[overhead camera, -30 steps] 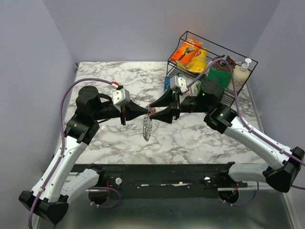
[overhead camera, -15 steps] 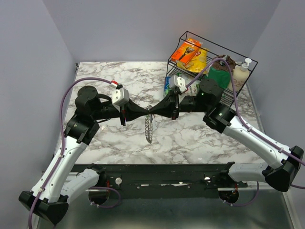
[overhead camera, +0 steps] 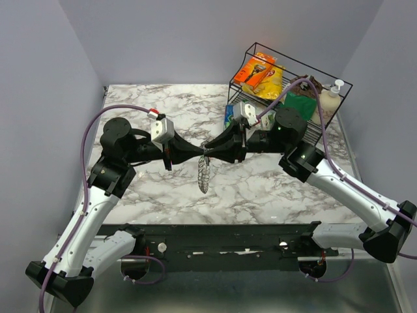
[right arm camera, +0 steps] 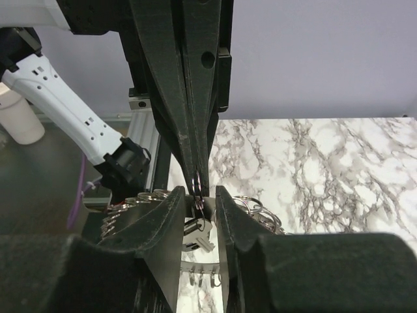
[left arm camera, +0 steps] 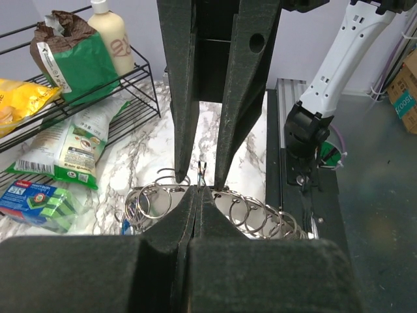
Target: Put the keys on the keyring
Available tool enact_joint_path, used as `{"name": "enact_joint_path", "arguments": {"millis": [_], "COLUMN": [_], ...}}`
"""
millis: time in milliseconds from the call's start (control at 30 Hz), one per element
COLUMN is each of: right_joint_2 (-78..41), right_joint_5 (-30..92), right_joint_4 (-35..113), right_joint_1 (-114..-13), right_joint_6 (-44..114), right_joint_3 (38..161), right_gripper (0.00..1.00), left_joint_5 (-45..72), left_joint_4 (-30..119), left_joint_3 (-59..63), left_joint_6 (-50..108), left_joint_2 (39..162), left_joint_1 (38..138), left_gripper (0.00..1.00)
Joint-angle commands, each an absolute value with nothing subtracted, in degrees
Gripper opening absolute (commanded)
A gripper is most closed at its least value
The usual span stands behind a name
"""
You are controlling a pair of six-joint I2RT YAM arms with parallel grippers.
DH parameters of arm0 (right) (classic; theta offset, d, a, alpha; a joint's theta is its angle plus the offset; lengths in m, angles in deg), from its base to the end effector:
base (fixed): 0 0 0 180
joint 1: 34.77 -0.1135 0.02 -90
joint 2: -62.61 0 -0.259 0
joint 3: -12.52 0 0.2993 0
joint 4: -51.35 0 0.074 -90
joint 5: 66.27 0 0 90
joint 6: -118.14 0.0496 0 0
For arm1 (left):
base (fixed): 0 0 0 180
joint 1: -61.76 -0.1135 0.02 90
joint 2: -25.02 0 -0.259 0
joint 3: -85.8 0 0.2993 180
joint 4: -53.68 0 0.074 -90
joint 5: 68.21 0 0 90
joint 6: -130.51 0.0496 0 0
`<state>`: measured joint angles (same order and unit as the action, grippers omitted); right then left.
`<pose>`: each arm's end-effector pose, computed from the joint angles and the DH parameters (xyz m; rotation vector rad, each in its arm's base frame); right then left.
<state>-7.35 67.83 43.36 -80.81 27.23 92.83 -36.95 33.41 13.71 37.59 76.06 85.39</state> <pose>0.2078 0.2652 0.4151 -1.2097 1.1537 1.1919 0.1994 -0.1335 0.4238 1.0850 1.2903 -1.1429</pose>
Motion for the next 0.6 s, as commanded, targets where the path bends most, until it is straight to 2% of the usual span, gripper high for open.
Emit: {"name": "enact_joint_path", "arguments": {"millis": [0, 167, 233, 267, 400, 467, 500, 567], "right_joint_2": [-5.95, -5.95, -5.95, -5.95, -6.39, -6.39, -6.47, -6.65], "right_joint_5": [65.48, 65.22, 65.22, 65.48, 65.92, 66.09, 66.18, 66.53], "right_joint_4": [43.13, 43.3, 43.3, 43.3, 43.21, 43.21, 43.3, 43.3], "right_joint_1": [-81.0, -81.0, -81.0, -81.08, -81.0, -81.0, -81.0, -81.08], "right_joint_6": [26.3, 26.3, 26.38, 26.38, 26.82, 26.82, 26.82, 26.91], "right_joint_3": [91.85, 91.58, 91.49, 91.58, 91.93, 92.11, 92.28, 92.37], "right_gripper": [0.45, 0.47, 0.43, 0.4, 0.11, 0.07, 0.01, 0.01], "left_joint_5": [-38.59, -38.77, -38.86, -38.94, -39.12, -39.12, -39.21, -39.21], "left_joint_4": [38.43, 38.69, 38.87, 39.04, 39.57, 39.57, 39.66, 39.75], "left_joint_3": [12.54, 12.54, 12.54, 12.54, 12.63, 12.63, 12.63, 12.63], "left_joint_6": [36.73, 36.55, 36.38, 36.12, 35.76, 35.59, 35.59, 35.5], "left_joint_2": [74.94, 75.11, 75.11, 75.03, 75.03, 75.02, 75.11, 75.03], "left_joint_1": [85.49, 85.49, 85.49, 85.49, 85.4, 85.49, 85.49, 85.49], "left_gripper": [0.0, 0.0, 0.0, 0.0, 0.0, 0.0, 0.0, 0.0]}}
